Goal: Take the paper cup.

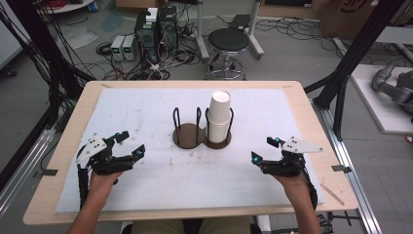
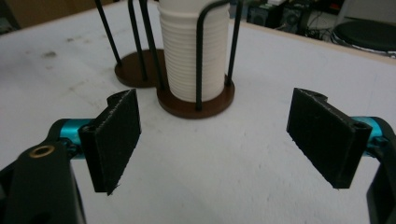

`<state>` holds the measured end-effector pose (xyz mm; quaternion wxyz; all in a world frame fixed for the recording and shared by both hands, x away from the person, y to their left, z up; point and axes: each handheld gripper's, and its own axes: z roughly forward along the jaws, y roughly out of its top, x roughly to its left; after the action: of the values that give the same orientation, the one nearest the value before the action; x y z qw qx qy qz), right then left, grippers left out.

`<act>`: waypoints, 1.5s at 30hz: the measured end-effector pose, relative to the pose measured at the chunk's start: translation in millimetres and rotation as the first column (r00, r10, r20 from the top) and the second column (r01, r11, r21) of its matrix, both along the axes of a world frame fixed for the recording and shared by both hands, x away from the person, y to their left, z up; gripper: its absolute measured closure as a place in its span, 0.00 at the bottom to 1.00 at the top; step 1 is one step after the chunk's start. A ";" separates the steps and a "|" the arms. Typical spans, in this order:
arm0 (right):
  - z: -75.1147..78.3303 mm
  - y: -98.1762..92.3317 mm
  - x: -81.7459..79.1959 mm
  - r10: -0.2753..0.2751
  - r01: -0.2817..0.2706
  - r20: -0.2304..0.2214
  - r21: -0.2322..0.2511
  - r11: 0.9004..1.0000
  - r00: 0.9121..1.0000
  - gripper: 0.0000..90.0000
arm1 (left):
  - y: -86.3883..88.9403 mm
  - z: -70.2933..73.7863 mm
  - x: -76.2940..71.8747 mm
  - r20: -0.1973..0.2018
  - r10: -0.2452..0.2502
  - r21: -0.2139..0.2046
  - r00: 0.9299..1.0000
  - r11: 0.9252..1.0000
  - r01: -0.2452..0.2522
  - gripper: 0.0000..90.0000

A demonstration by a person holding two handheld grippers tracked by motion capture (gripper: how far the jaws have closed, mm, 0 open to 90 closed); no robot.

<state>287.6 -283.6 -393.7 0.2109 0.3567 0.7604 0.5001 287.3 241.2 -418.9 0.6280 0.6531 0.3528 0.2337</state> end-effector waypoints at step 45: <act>97.1 66.1 91.7 0.177 -0.180 -0.061 -0.047 0.983 0.982 0.20 | -2.2 0.2 2.6 0.003 -0.034 -0.028 0.999 0.999 0.034 0.16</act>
<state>379.2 -217.5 -296.6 0.1530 0.2955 0.8079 0.4864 289.9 239.0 -418.7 0.6413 0.6500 0.3441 0.2187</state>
